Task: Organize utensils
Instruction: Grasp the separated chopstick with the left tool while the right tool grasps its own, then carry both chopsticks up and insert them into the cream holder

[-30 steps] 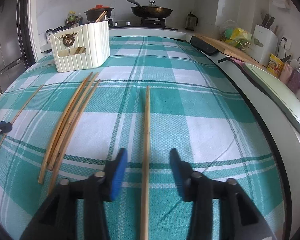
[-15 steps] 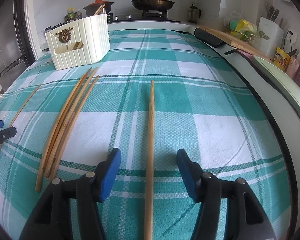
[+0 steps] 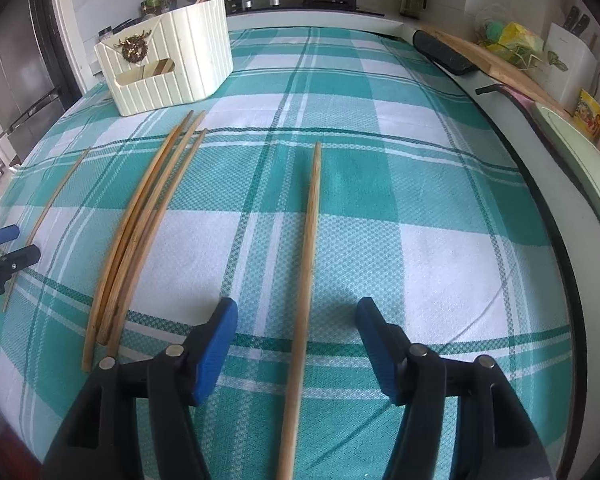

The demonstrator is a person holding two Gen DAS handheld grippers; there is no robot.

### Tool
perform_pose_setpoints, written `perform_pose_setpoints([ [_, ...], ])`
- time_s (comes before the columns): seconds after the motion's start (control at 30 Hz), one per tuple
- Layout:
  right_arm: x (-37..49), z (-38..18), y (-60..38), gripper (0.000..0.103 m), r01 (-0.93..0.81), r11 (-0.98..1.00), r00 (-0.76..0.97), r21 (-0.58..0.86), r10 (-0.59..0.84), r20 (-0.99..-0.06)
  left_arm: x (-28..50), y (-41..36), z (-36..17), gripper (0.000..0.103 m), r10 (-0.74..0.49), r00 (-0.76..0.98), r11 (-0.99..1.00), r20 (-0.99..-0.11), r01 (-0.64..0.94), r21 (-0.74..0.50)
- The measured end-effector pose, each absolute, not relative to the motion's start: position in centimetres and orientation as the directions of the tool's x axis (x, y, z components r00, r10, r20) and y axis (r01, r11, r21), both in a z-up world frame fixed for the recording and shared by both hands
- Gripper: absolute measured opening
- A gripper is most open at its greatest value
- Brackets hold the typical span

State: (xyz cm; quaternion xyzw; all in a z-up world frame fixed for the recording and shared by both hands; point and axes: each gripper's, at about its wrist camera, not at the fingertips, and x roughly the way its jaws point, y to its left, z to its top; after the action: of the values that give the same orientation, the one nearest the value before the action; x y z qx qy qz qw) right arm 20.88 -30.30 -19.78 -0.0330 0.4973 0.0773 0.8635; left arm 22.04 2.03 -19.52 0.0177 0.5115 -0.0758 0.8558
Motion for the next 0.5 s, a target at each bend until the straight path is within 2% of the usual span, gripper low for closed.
perform_pose_setpoints([
  [0.13,22.1,-19.8,-30.4,0.07,-0.188,0.982,0.463,0.0,0.088,-0.882,24.7,2.9,-19.2,0.101,-0.168,0.42,0.98,-0.892,0.166,-0.106],
  [0.2,23.3,-19.6,-30.5,0.068,-0.194,0.981,0.452,0.008,0.097,-0.887,26.3,2.7,-19.2,0.095,-0.157,0.405,0.98,-0.901,0.178,-0.09],
  [0.27,24.9,-19.4,-30.6,0.05,-0.195,0.981,0.443,0.001,0.089,-0.892,27.9,2.4,-19.2,0.084,-0.115,0.402,0.982,-0.908,0.184,-0.043],
  [0.37,28.2,-19.2,-30.9,0.033,-0.186,0.982,0.422,0.029,0.107,-0.9,30.2,1.5,-19.2,0.076,-0.097,0.389,0.979,-0.916,0.203,-0.018],
  [0.4,29.3,-19.1,-31.0,0.032,-0.174,0.984,0.421,0.045,0.115,-0.9,30.9,1.2,-19.2,0.073,-0.094,0.388,0.978,-0.917,0.21,-0.012],
  [0.43,30.4,-19.1,-31.0,0.026,-0.165,0.985,0.413,0.055,0.119,-0.903,31.5,0.8,-19.1,0.066,-0.093,0.392,0.976,-0.915,0.217,-0.006],
  [0.47,31.5,-19.1,-30.9,0.018,-0.159,0.986,0.415,0.054,0.116,-0.902,32.0,0.5,-19.0,0.047,-0.1,0.398,0.974,-0.912,0.227,-0.008],
  [0.5,32.5,-19.2,-30.7,0.012,-0.159,0.986,0.415,0.05,0.112,-0.903,32.3,0.1,-18.8,0.035,-0.101,0.405,0.972,-0.909,0.234,-0.004],
])
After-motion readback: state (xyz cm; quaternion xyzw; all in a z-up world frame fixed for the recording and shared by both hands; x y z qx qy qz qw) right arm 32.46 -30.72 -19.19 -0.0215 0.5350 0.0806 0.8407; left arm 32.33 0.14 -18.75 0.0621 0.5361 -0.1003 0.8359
